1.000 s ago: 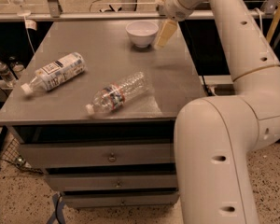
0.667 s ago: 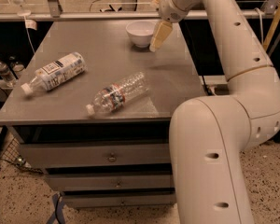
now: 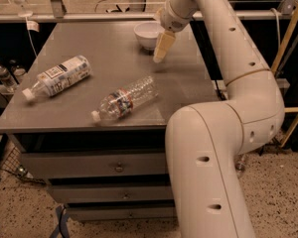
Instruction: Move white bowl near water bottle
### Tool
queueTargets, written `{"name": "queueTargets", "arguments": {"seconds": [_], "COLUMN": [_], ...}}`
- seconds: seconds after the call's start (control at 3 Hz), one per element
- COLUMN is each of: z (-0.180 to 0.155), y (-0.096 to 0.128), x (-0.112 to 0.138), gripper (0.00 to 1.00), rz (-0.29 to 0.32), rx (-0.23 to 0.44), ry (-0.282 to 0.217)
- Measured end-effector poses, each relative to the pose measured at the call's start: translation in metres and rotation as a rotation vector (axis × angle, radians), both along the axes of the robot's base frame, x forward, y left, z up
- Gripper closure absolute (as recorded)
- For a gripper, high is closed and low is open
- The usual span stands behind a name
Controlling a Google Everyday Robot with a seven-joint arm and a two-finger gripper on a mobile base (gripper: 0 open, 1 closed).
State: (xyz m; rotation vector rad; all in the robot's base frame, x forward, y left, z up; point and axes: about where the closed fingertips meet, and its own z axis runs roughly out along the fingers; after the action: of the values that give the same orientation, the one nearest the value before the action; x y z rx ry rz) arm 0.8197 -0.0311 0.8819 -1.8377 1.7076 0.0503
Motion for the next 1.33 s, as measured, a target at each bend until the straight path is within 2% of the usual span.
{"name": "queueTargets", "arguments": {"seconds": [0.33,0.67,1.0,1.33], "z": [-0.0107,-0.0158,-0.0164,-0.008], "y": [0.0037,0.0041,0.004,0.0018], "x": [0.0004,0.0005,0.0004,-0.0005], "gripper": [0.17,0.49,0.71,0.95], "rz": [-0.007,-0.02,-0.025,-0.019], "rx": [-0.012,-0.009,-0.003,0.009], "ry": [0.029,0.048,0.054,0.038]}}
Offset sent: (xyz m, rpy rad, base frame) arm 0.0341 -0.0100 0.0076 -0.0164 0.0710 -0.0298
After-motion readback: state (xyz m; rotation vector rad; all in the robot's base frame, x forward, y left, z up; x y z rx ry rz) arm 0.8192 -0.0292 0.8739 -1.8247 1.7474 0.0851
